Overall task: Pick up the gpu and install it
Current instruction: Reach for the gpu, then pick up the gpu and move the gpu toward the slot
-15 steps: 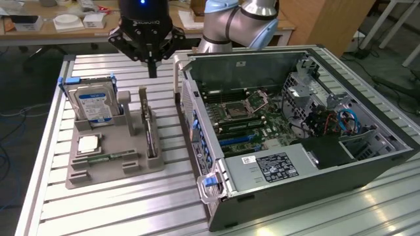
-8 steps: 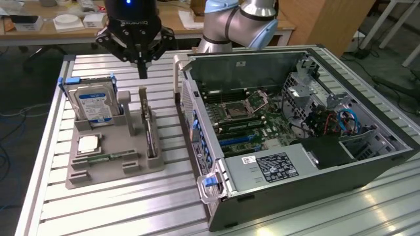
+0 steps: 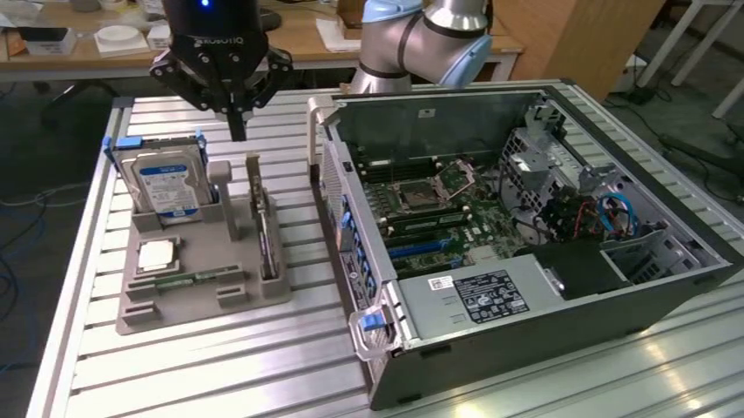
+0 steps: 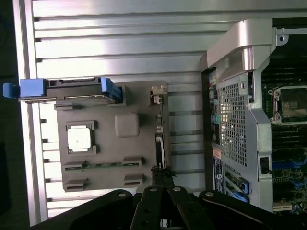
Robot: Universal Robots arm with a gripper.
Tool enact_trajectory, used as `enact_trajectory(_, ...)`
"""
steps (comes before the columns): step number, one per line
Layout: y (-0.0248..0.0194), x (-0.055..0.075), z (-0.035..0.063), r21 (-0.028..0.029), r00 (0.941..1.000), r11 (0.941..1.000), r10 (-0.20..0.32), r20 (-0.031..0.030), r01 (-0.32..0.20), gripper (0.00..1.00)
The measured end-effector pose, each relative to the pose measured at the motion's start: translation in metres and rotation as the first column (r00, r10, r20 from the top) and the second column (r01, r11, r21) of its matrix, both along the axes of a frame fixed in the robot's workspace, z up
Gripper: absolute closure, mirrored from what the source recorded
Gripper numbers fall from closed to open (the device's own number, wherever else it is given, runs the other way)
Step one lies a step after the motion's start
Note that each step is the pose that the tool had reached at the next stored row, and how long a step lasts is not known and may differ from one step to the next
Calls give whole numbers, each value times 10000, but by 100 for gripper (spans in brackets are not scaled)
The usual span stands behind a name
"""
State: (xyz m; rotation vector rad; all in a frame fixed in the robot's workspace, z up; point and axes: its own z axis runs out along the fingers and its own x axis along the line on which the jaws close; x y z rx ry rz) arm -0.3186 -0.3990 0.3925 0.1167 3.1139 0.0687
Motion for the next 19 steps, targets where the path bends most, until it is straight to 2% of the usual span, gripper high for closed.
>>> enact_trajectory(15, 0, 0, 0, 1, 10000, 10000, 0, 0, 0, 89)
enact_trajectory(17, 0, 0, 0, 1, 10000, 10000, 0, 1, 0, 77)
enact_trajectory(18, 0, -1, 0, 0, 10000, 10000, 0, 1, 0, 77)
enact_trajectory(19, 0, 0, 0, 0, 10000, 10000, 0, 1, 0, 71)
